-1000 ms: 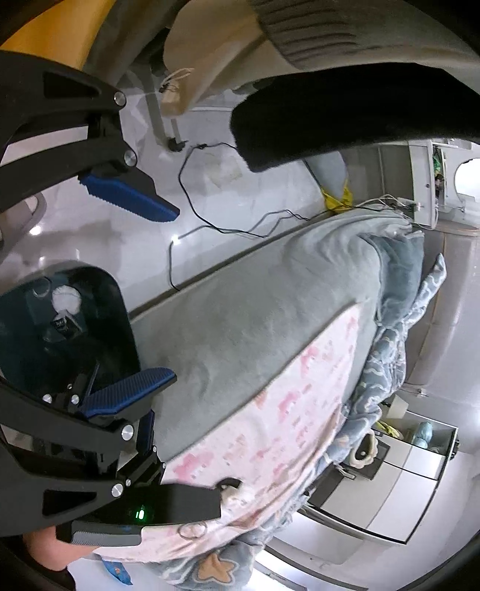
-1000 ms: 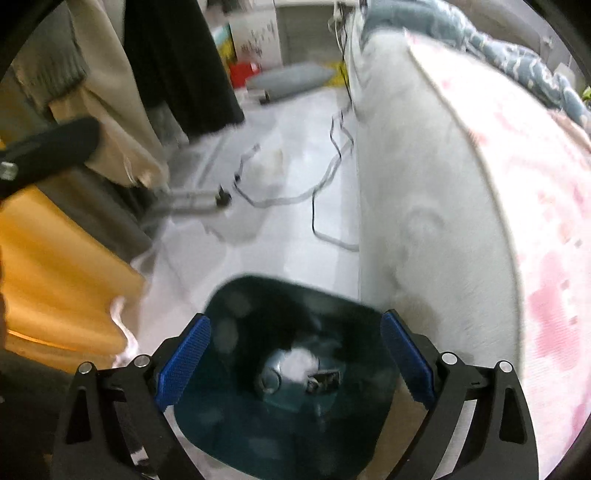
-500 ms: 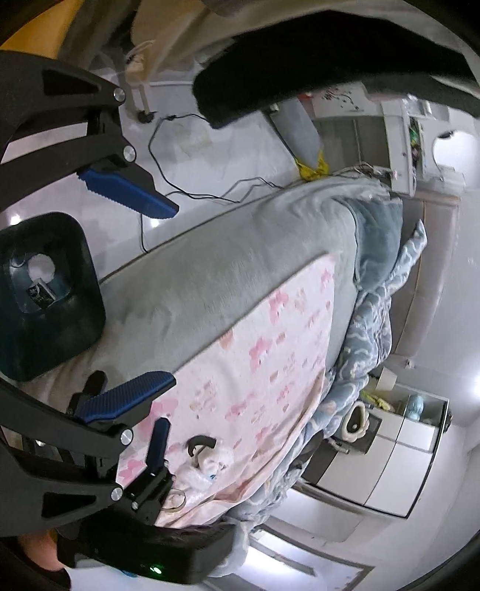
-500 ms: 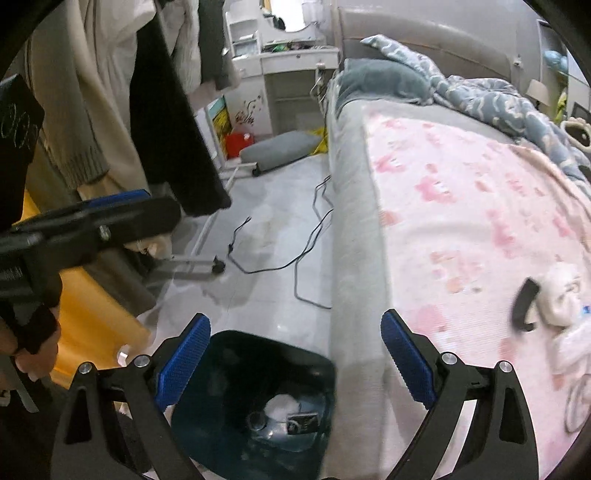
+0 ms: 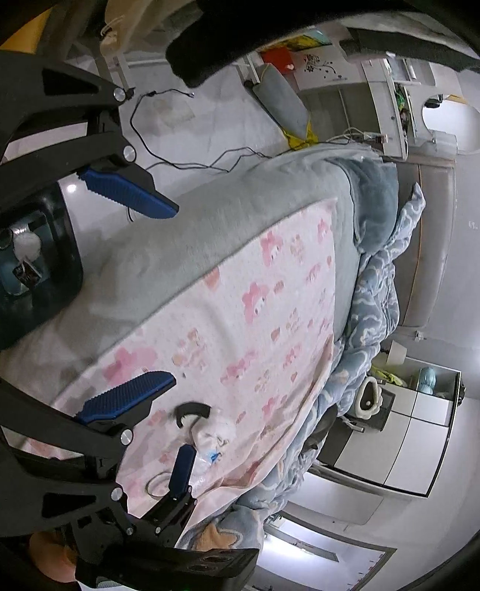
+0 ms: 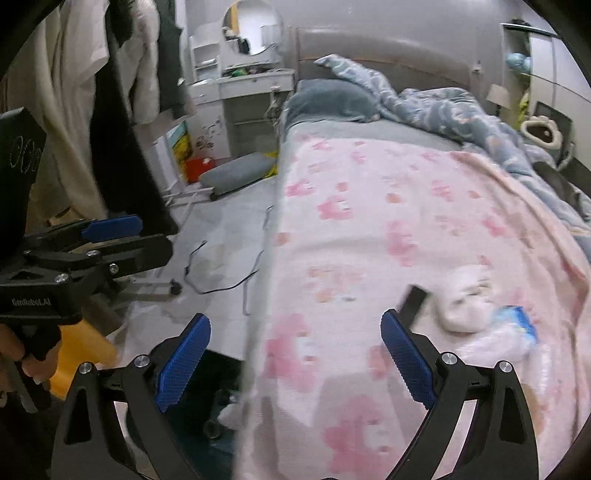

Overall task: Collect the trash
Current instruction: 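Move both grippers back toward the remaining items on the bed, then grasp the brown tape roll with the right gripper while the left gripper grasps the black curved rubber piece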

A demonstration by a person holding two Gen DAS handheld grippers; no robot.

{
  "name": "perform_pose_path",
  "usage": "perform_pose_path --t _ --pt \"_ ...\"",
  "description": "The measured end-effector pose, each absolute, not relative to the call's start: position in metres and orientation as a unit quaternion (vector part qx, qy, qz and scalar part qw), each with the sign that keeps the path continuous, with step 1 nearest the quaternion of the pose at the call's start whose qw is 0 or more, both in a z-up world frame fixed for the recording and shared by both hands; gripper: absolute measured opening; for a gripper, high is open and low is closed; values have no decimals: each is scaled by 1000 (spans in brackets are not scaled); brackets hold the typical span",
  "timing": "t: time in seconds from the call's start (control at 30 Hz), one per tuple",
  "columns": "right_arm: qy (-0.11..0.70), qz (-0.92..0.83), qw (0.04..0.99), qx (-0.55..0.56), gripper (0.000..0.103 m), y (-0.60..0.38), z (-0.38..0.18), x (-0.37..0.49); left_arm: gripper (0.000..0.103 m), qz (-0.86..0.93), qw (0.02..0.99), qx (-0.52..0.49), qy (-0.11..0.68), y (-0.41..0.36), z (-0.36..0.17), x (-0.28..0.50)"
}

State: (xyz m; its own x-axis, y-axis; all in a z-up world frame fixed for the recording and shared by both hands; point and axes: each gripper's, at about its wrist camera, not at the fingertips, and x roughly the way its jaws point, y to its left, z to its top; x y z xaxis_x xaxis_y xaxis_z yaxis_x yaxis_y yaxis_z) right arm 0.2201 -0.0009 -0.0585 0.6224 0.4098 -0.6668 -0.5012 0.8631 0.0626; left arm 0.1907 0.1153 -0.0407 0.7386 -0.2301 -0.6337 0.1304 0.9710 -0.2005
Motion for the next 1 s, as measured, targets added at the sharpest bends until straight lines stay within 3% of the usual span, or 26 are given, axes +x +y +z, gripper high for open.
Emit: perform_pose_path --t 0.57,1.0 --pt "335 182 924 -26 93 -117 -64 232 86 -135 920 -50 364 37 -59 223" --pt "356 159 921 2 65 -159 -84 236 86 -140 917 -43 371 -1 -75 236"
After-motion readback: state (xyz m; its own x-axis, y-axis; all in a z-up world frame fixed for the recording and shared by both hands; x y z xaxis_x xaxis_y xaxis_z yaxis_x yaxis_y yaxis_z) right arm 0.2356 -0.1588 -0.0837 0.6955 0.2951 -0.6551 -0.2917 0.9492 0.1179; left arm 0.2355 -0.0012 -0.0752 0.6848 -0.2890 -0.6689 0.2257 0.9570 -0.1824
